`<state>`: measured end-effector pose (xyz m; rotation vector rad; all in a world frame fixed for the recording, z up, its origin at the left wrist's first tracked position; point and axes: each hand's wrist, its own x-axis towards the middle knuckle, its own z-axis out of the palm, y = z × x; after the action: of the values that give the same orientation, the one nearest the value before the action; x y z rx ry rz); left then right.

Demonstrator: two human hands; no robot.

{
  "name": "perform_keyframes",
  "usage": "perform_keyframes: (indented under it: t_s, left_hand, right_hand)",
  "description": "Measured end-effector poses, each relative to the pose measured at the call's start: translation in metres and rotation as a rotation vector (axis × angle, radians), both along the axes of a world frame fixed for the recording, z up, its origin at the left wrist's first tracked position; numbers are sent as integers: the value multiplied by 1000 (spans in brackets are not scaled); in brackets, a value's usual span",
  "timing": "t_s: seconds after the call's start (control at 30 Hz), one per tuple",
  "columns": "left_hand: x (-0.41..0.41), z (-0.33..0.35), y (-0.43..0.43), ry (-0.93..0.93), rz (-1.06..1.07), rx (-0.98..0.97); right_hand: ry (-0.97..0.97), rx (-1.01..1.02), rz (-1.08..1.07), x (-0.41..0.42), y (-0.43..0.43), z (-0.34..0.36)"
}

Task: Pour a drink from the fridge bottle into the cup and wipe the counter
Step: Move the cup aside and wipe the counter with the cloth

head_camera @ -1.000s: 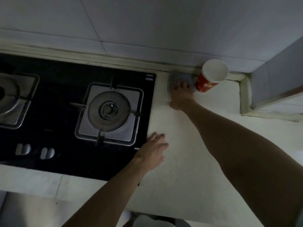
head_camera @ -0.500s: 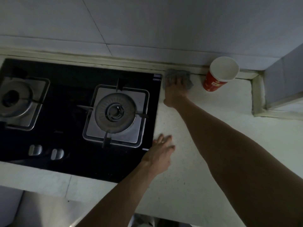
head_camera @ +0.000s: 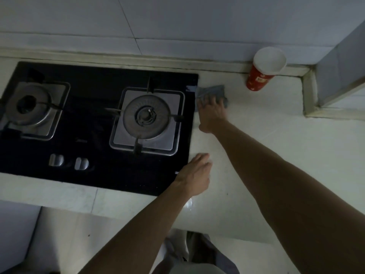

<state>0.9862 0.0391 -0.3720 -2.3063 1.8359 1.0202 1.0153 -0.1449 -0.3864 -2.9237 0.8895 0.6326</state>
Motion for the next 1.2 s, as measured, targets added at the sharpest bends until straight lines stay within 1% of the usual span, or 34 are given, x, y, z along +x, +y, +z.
perform_keyframes:
  t_s: [0.13,0.27,0.37,0.47,0.57,0.67,0.77,0.87,1.07,1.2]
  left_hand:
    - [-9,4,39,34,-11,-56]
    - [-17,9,88,1,-29,-142]
    - [-20,8,129,-71,-55,-128]
    - [-24,3,169,-125,-99,-84]
    - [-25,2,198,-129,-36,-107]
    - [-29,1,218,-116,6,-74]
    - [-34,2,231,-101,25,-83]
    - [-39,4,234,-103,26,-111]
    - [-51,1,227,-76,5,-97]
    - [-61,3,215,-69,17,-112]
  right_hand:
    - [23,-1,25,-26,35,3]
    - [10,12,9,-59,85,4]
    - [0,37,-14,-86,131,3]
    - [29,79,-24,-117,179,5]
    - [39,92,-34,-145,226,6]
    - [49,147,-74,-168,265,6]
    - [68,201,-96,-183,292,8]
    - [70,194,-87,-194,308,8]
    - [59,197,-52,-203,307,13]
    - [43,193,-83,-206,306,12]
